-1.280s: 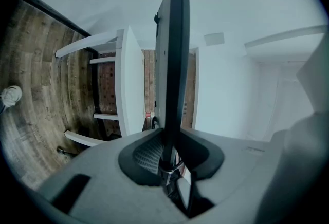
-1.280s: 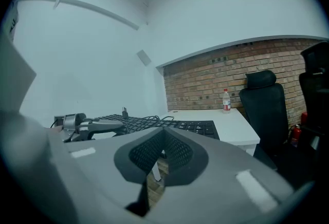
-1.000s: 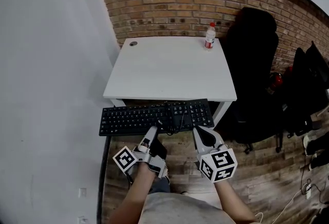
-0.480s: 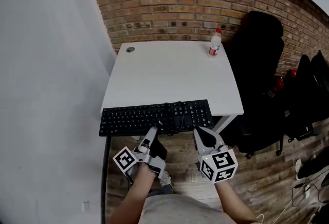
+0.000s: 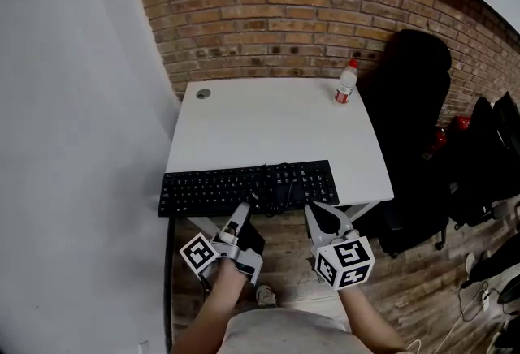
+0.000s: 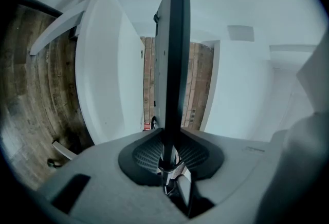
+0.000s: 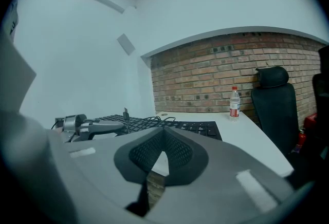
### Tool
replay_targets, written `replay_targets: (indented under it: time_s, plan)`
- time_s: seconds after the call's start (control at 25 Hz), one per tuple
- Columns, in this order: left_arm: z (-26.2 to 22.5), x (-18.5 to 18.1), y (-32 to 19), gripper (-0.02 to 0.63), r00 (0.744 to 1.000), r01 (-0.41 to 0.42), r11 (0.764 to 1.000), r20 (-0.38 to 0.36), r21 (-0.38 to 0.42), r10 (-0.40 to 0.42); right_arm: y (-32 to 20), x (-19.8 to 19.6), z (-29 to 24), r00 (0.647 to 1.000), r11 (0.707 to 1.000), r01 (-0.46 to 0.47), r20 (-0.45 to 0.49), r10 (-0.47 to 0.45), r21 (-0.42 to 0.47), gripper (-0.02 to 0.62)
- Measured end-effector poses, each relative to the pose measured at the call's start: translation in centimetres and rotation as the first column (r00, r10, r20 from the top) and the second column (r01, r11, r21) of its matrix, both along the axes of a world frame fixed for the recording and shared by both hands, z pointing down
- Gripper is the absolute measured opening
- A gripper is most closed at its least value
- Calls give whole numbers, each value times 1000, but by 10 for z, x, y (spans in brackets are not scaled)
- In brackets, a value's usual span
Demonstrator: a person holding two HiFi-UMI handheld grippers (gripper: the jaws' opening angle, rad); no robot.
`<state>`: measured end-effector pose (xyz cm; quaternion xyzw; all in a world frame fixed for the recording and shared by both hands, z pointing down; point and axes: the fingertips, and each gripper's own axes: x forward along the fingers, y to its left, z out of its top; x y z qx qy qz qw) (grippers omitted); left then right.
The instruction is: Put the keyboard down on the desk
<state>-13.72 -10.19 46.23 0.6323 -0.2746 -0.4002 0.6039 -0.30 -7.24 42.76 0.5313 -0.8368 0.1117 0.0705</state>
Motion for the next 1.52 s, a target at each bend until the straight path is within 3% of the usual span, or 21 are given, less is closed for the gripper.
replay_targets:
  time_s: [0.76, 1.52]
  plan:
    - [10, -13, -69, 75, 998, -65, 998, 2, -17, 65, -58, -16, -2, 998, 998, -63, -14, 63, -9, 9]
    - [37, 52, -173, 77, 997, -70, 997, 21, -36, 70, -169, 39, 25, 999, 999, -34, 4, 34, -24, 9]
